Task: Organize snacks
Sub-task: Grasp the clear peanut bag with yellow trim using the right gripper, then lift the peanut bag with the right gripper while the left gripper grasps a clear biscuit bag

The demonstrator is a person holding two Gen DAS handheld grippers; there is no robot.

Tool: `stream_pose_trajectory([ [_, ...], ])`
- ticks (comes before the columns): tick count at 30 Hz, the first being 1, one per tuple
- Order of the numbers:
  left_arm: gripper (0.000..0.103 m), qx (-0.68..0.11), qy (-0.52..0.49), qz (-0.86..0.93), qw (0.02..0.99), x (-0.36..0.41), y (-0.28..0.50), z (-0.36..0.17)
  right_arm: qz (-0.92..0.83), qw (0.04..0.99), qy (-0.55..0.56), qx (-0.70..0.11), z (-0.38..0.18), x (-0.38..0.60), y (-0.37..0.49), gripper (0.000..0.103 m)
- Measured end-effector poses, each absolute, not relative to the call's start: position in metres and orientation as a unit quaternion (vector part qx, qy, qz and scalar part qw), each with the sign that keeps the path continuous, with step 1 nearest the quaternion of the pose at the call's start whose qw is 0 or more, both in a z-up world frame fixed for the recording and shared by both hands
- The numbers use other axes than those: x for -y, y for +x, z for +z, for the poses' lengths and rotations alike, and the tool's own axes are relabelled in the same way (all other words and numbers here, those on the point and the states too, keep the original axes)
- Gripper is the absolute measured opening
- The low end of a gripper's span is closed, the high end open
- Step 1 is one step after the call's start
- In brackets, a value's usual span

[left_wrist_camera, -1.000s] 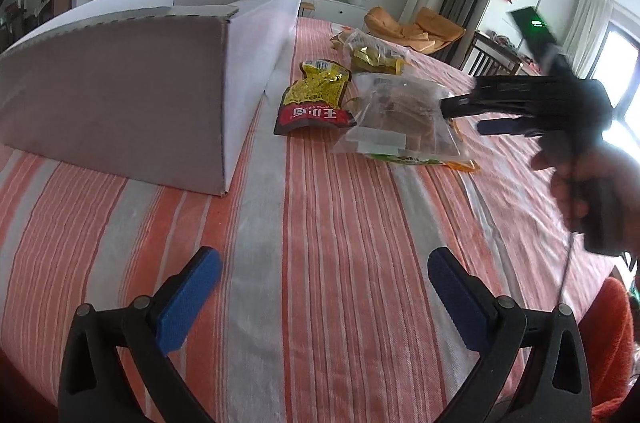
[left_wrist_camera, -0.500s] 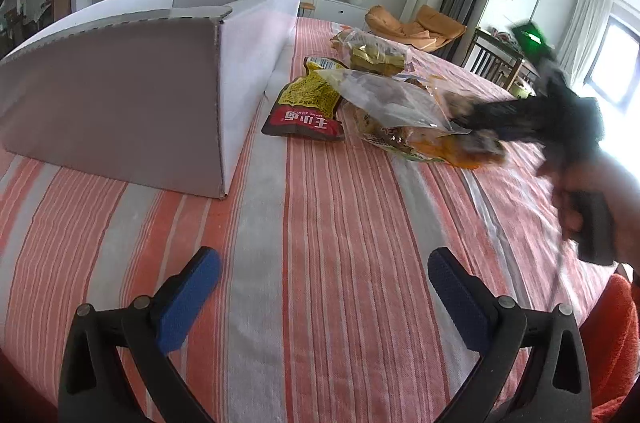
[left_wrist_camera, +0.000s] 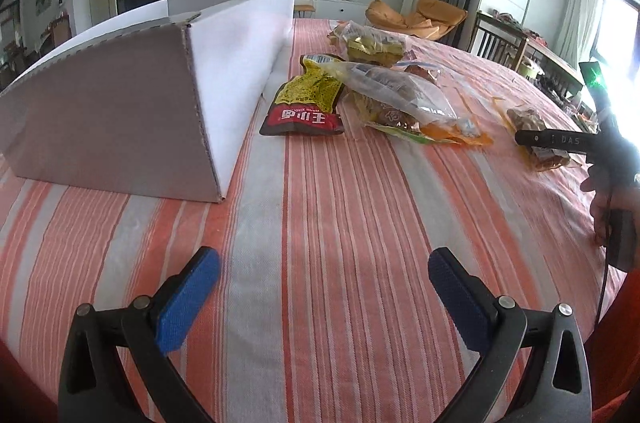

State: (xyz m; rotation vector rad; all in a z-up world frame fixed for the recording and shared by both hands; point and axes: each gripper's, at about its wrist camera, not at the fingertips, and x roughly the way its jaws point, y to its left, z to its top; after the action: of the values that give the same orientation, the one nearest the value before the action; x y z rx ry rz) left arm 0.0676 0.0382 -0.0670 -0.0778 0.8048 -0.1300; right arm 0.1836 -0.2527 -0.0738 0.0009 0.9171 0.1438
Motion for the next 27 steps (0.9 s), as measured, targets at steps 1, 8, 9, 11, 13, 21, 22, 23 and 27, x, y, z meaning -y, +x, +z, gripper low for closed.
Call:
stream_pose_trajectory([
  [1, 0.102, -0.391, -0.037, -0.063, 0.918, -0.038, 0.068, -0.067, 0.067, 0.897, -0.005, -0.438, -0.075, 0.251, 0.182, 0.082],
  [8, 0.102, -0.395, -0.023, -0.059, 0.917, -0.033, 0.071, -0.068, 0.052, 0.896, -0.022, -0.44, -0.078, 0.244, 0.188, 0.086],
  [9, 0.102, -0.395, -0.022, -0.059, 0.917, -0.032, 0.071, -0.068, 0.049, 0.896, -0.025, -0.44, -0.078, 0.245, 0.187, 0.086],
  [11, 0.102, -0.395, -0.021, -0.06, 0.916, -0.031, 0.073, -0.068, 0.048, 0.896, -0.024, -0.44, -0.079, 0.245, 0.188, 0.086],
  [13, 0.102, -0.396, -0.02, -0.063, 0.916, -0.029, 0.073, -0.069, 0.048, 0.896, -0.024, -0.44, -0.078, 0.245, 0.188, 0.086],
  [21, 0.102, -0.406, -0.036, -0.117, 0.906, -0.019, 0.066, -0.059, 0.048, 0.896, -0.024, -0.44, -0.078, 0.246, 0.188, 0.087],
  [22, 0.102, -0.406, -0.037, -0.122, 0.905, -0.016, 0.067, -0.056, 0.048, 0.896, -0.024, -0.44, -0.078, 0.246, 0.187, 0.087],
  [23, 0.102, -0.406, -0.04, -0.128, 0.904, -0.013, 0.068, -0.051, 0.048, 0.896, -0.024, -0.44, -0.078, 0.246, 0.187, 0.087],
  [27, 0.102, -0.399, -0.042, -0.147, 0.904, 0.001, 0.094, -0.019, 0.048, 0.896, -0.024, -0.44, -0.078, 0.246, 0.188, 0.087],
])
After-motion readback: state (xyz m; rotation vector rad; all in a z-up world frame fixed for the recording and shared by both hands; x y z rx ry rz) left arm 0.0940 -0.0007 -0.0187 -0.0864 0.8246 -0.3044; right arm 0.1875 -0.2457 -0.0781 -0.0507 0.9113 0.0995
